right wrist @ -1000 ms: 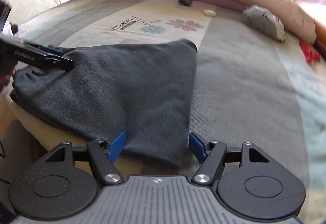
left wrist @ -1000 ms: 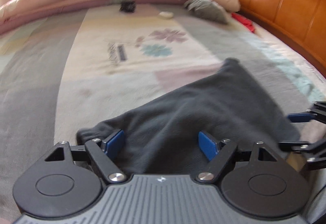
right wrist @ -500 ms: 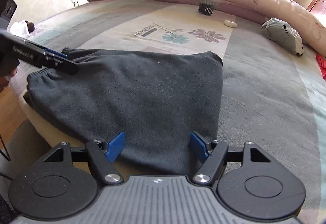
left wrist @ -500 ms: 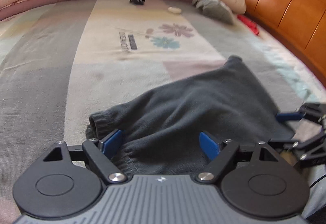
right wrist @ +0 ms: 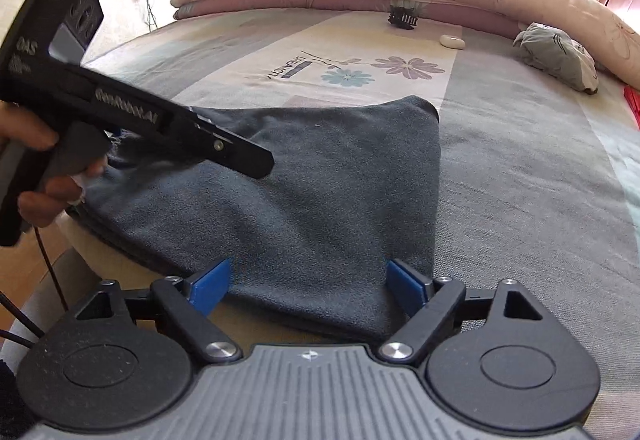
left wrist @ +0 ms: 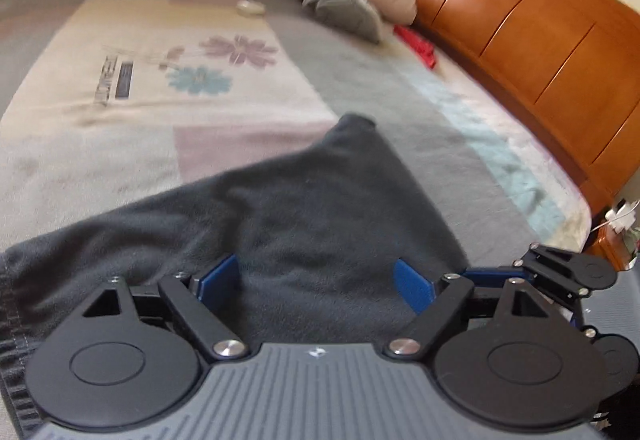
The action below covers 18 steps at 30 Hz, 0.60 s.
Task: Fold clothes
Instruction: 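Lower the waistband onto the pants and open the right gripper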
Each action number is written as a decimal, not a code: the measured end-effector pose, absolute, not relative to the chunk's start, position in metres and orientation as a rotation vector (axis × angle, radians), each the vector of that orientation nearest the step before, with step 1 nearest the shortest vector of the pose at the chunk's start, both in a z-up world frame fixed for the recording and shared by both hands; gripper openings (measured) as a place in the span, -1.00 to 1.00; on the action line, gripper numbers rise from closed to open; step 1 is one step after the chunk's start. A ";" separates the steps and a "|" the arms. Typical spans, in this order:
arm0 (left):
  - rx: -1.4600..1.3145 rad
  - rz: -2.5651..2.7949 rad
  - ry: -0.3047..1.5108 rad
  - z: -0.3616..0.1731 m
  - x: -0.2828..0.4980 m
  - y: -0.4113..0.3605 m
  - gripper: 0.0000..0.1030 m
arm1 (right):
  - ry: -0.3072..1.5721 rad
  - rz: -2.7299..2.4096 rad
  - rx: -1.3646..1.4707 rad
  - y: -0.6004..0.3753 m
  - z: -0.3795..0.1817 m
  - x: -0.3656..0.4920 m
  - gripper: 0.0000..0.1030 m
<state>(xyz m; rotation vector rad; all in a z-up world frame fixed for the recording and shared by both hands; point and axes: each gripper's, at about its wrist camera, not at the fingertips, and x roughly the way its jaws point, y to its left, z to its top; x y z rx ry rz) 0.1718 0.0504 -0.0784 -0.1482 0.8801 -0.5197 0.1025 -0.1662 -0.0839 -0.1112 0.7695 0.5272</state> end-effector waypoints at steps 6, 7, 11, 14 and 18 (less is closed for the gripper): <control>-0.107 -0.517 0.847 -0.053 0.143 0.045 0.71 | 0.763 0.546 -0.108 -0.164 -0.085 0.101 0.93; -0.120 -0.491 0.877 -0.062 0.142 0.049 0.71 | 0.762 0.548 -0.108 -0.165 -0.085 0.101 0.94; -0.177 -0.429 0.906 -0.077 0.134 0.061 0.69 | 0.761 0.552 -0.099 -0.167 -0.082 0.101 0.99; -0.195 -0.353 0.883 -0.061 0.128 0.073 0.70 | 0.746 0.541 -0.057 -0.176 -0.073 0.108 1.00; -0.228 -0.292 0.871 -0.058 0.125 0.094 0.71 | 0.775 0.539 -0.003 -0.181 -0.073 0.126 1.00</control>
